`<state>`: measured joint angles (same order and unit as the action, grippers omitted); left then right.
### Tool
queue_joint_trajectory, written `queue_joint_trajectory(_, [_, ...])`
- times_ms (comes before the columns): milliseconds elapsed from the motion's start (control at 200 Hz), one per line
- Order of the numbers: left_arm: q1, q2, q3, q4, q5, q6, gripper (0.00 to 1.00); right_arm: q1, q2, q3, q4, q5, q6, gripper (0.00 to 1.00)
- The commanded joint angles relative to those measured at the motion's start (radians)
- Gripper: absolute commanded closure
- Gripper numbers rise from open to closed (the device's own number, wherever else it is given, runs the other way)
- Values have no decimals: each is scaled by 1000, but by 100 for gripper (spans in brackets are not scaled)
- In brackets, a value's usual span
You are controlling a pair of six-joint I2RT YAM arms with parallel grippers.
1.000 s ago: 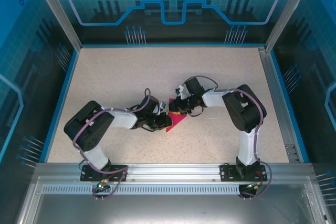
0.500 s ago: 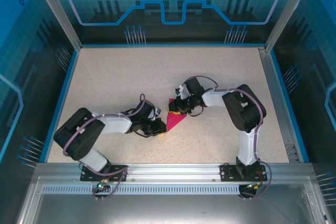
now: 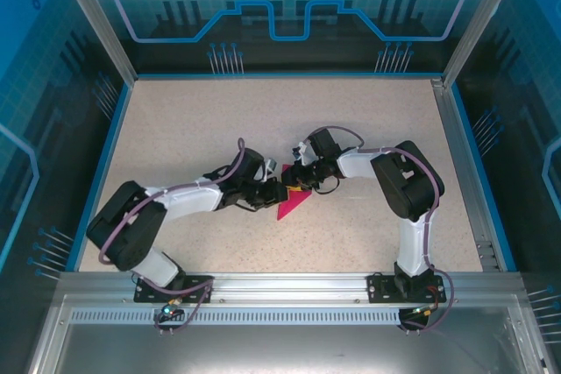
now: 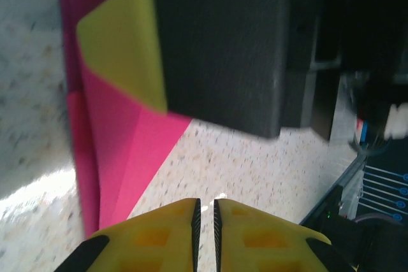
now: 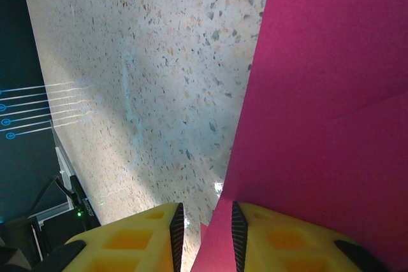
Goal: Fold a paper plane with a square sheet of paper (pick it up from the middle)
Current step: Fourth fold the wing at the center of the table.
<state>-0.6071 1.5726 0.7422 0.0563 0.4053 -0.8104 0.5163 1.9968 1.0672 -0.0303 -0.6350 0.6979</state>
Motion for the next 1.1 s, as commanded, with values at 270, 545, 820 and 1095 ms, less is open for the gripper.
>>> queue_joint_trajectory(270, [-30,186,-31,-27,-59,11,90,13,81,-27,-67,121,-23,70])
queue_joint_trajectory(545, [-51,191,-108,-48,-128,1,96,-9,-32,51,-123,119,-35,70])
queue_joint_trajectory(820, [-51,188,-109,-38,-136,5,98,-18,-141,14,-121,88,-79,90])
queue_joint_trajectory(1095, [-51,191,-98,-36,-129,5,98,55,-80,-20,-84,116,-60,93])
